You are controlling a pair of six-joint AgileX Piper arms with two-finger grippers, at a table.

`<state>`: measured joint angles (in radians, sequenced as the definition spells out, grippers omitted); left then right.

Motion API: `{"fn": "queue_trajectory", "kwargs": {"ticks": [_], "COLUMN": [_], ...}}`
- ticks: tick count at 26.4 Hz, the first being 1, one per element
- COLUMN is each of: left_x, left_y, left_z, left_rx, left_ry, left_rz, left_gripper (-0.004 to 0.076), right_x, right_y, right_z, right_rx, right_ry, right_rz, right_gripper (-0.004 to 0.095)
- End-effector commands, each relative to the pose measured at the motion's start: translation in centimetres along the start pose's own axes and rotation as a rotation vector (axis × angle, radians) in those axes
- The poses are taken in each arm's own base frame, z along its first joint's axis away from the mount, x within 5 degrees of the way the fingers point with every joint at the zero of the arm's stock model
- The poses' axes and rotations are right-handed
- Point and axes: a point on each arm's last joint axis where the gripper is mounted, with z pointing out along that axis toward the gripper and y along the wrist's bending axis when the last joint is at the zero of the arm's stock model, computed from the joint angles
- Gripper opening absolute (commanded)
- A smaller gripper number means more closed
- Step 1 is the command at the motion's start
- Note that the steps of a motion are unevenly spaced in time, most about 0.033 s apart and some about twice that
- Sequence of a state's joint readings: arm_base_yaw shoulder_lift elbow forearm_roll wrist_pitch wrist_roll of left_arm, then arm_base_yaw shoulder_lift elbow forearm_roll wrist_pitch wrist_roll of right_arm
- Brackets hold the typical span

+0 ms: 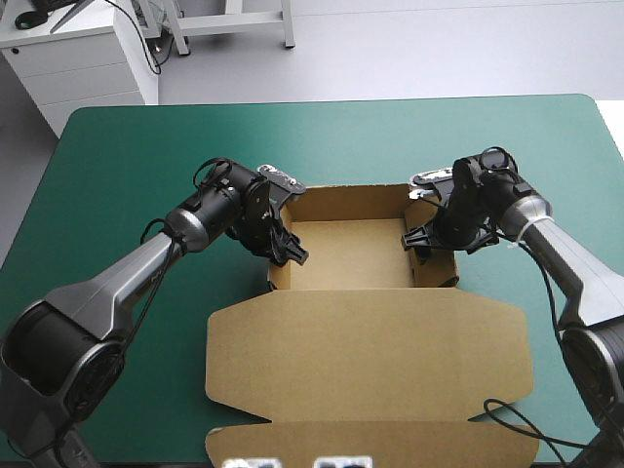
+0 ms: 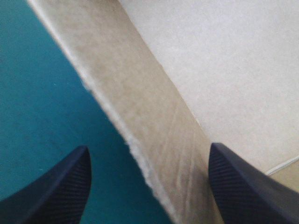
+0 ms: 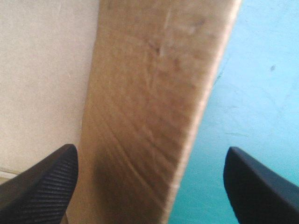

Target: Fold the box

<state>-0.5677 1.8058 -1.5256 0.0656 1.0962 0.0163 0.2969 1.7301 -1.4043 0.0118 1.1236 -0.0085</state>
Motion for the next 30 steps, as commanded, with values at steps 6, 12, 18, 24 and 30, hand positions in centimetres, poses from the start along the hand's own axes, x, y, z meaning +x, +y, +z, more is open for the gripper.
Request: {"fn": "queue_trajectory", "kwargs": {"ticks": [6,12,18,24,30], "left_x": [-0.1,1.4,4.0,8.8,14.8], "left_y": [0.1,0.3,1.0,1.6,1.5], "left_z": [-6.4,-10.8,-15.7,-20.4,-21.9], "left_rx": [0.007,0.002,-0.061,-0.148,-0.155], "left_ry": [-0.242,-0.337,-0.438,-0.427,-0.414], "left_rz": [-0.009,-0.012,-0.001,0.083,0.114], "left_gripper": [0.0509,0.0509,0.0435,0.0031,-0.0008], "right_x": [0.7,1.9,2.5,2.6,2.4], "right_y": [0.1,0.1,0.1,0.1,0.2], "right_z": [-5.9,-8.8,-10.1,-10.2,-10.2], "right_rx": [0.004,0.004,0.005,0.004,0.000], "right_ry": [-0.191,-0.279,-0.313,-0.305,-0.321], "right_rz": [-0.011,-0.012,-0.014,-0.009,-0.008], "right_gripper": [0.0809,0.0810,0.0809,0.0809,0.0762]}}
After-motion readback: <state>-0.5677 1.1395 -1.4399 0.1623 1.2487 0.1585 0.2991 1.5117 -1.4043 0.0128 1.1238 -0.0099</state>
